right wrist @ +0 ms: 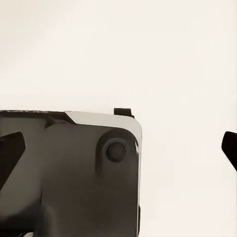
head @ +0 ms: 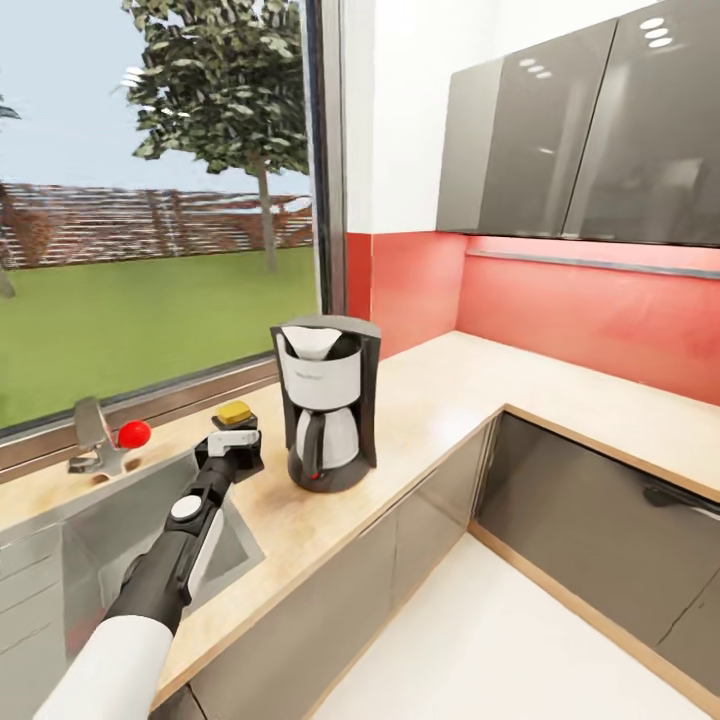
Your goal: Set up a coffee station on the kitchen countertop: keep the coffee maker on the countertop, move the bottle of coffee from the kitchen shelf to the counter next to the coffee maker, place a paper coffee filter on top of the coffee maker, put the saucer next to the coffee maker with the coffee cup on the saucer, and place the electric kettle next to the coffee maker.
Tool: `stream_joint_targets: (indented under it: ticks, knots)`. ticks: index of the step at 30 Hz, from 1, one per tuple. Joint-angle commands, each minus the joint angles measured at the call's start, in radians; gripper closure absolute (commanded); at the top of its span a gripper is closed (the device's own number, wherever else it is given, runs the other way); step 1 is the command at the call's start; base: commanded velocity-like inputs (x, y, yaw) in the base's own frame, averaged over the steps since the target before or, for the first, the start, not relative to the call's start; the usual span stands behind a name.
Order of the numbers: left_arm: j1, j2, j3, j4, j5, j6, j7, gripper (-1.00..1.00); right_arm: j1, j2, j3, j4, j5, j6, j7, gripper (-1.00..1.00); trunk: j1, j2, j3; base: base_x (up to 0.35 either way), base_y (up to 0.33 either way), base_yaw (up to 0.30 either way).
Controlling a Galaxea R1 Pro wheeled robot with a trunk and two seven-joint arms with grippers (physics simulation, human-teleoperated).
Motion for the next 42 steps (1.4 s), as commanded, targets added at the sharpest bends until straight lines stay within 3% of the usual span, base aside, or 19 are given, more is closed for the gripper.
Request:
stream_joint_targets:
  ticks: [1,4,7,11,42]
  knots:
    - [-0.001,-0.001,0.002,0.001,-0.006,-0.001,0.001,1.0,0.0,-0.001,0.008,-0.001,-0.009,-0.002,-0.001,-1.0,0.001,-0.002,-0.002,0.253,-0.028,0.19]
    - [0.011,0.0,0.009,0.027,-0.006,-0.012,0.001,1.0,0.0,-0.001,0.008,-0.001,-0.009,-0.002,-0.001,-1.0,0.001,-0.002,-0.003,0.081,-0.008,0.227]
    - [0.024,0.0,0.014,0.069,-0.007,-0.102,0.001,1.0,0.0,-0.001,0.008,-0.001,-0.009,-0.002,-0.001,-1.0,0.001,-0.002,-0.003,0.014,-0.001,0.076]
    - [0.027,-0.001,0.014,0.119,-0.006,-0.144,0.001,1.0,0.0,-0.001,0.009,-0.001,-0.009,-0.002,-0.001,-1.0,0.001,-0.002,-0.003,0.002,0.0,0.012]
    - [0.044,0.002,0.021,0.161,-0.011,-0.15,0.034,1.0,0.0,-0.005,0.009,0.0,-0.008,-0.002,0.0,-1.0,0.001,-0.002,-0.003,0.175,-0.04,0.02]
